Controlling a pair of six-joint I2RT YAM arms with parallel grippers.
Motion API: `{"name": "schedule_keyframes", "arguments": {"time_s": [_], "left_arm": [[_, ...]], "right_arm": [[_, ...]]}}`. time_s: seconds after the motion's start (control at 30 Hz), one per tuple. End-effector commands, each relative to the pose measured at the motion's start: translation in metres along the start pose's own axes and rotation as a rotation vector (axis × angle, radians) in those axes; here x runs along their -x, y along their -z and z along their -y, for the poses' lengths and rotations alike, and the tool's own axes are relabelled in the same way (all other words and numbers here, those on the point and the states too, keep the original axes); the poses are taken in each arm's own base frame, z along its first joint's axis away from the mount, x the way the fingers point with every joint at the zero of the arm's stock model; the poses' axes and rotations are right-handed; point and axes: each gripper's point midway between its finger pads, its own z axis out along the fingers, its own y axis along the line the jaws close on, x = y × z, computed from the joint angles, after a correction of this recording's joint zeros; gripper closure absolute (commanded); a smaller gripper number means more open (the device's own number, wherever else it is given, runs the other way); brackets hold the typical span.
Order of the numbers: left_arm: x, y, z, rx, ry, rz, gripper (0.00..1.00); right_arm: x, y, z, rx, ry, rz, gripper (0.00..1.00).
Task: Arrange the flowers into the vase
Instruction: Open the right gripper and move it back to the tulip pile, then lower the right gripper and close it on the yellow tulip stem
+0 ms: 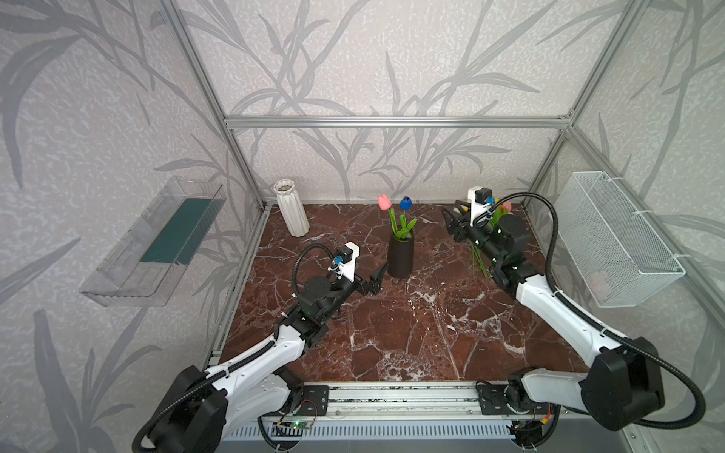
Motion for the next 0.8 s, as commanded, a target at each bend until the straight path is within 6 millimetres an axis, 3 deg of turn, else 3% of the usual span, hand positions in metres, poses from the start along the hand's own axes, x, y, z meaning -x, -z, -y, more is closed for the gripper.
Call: {"name": "schedule_keyframes", "arguments": {"time_s": [0.0,0.07,0.13,0.37,0.57,0.77], "left_arm": [[-0.018,-0.003,0.007,-0.047,-0.025,-0.054,0.01],[-0.025,-0.008,0.015,-0.096,-0.030,-0.068,0.01],[-0.031,-0.013,0.021,-0.133,-0.022,-0.089,0.00],[-0.043,-0.020,0.032,-0.187,-0.013,-0.140,0.00],[-0.050,-0.017,0.031,-0.175,-0.022,-0.166,0.00],[-0.055,-0.017,0.028,-0.158,-0.019,-0.174,0.01]], "right_arm": [[-0.077,0.012,0.082,-0.320,-0.124,-0.375,0.50],[-0.109,0.017,0.116,-0.406,-0.173,-0.527,0.55],[-0.136,0.019,0.135,-0.445,-0.191,-0.639,0.60],[-0.205,0.005,0.166,-0.469,-0.201,-0.906,0.69],[-0.234,-0.019,0.183,-0.468,-0.195,-1.039,0.71],[-0.249,-0.037,0.202,-0.511,-0.185,-1.091,0.73]]}}
